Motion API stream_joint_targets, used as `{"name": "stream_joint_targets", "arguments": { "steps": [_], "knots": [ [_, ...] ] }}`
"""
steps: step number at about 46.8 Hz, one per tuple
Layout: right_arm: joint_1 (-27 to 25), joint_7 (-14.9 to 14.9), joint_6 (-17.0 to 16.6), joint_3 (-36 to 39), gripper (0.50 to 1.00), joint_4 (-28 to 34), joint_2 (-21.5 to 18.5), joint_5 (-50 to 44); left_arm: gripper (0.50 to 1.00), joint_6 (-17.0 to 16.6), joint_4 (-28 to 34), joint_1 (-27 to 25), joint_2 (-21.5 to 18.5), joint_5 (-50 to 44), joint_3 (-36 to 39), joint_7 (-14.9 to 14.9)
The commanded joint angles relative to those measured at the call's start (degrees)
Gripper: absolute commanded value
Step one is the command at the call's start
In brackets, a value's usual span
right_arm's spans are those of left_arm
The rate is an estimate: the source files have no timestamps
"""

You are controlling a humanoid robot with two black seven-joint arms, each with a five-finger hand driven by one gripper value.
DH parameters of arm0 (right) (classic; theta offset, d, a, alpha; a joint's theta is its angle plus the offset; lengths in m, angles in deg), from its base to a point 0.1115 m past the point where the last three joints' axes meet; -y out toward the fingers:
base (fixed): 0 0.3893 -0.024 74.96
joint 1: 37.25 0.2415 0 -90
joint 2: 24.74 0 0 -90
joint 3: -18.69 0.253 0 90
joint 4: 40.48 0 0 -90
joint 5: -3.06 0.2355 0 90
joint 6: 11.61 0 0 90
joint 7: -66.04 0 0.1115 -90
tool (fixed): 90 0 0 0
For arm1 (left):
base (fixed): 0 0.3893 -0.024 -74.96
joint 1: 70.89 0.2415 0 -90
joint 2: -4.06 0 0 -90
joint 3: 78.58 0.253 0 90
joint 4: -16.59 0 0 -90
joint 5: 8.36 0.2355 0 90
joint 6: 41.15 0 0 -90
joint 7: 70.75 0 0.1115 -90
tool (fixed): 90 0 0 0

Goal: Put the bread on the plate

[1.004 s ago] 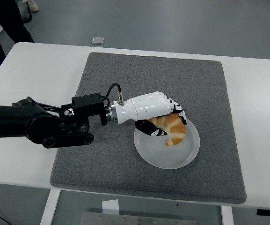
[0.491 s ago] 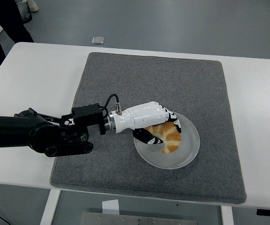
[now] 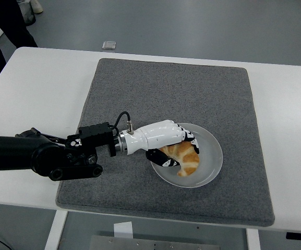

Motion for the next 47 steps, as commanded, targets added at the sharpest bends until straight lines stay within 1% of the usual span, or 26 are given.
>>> {"name": "stream_joint_targets", "arguments": {
  "steps": [1, 19, 23, 29, 33, 34, 42, 47],
  "knots": [
    [0.00, -0.06, 0.00, 0.00, 0.952, 0.00, 0.00, 0.00, 0.500, 0.01, 0.00, 0.20, -0.09, 0.01, 0.09, 0.00],
    [0.00, -0.07, -0.08, 0.00, 0.952, 0.00, 0.00, 0.00, 0.500, 0.01, 0.00, 0.90, -0.26, -0.87, -0.09, 0.00],
    [0.00, -0.06, -0.08, 0.00, 0.952, 0.00, 0.00, 0.00, 0.516, 0.01, 0.00, 0.90, -0.35, -0.95, -0.09, -0.08],
    [0.00, 0.02, -0.08, 0.00, 0.952, 0.00, 0.00, 0.00, 0.613, 0.01, 0.00, 0.90, -0.53, -1.04, -0.09, -0.08],
    [0.00, -0.07, -0.08, 0.00, 0.952, 0.00, 0.00, 0.00, 0.720, -0.08, 0.00, 0.90, -0.61, -1.13, -0.18, -0.08],
    [0.00, 0.02, -0.08, 0.00, 0.952, 0.00, 0.00, 0.09, 0.737, -0.17, 0.00, 0.90, -0.61, -1.22, -0.26, -0.08],
    [0.00, 0.02, -0.08, 0.00, 0.952, 0.00, 0.00, 0.00, 0.818, -0.17, 0.00, 0.99, -0.61, -1.22, -1.32, -0.08],
    [0.00, 0.02, -0.08, 0.00, 0.952, 0.00, 0.00, 0.00, 0.842, -0.17, 0.09, 0.99, -0.61, -1.13, -1.58, -0.08]
  ]
}}
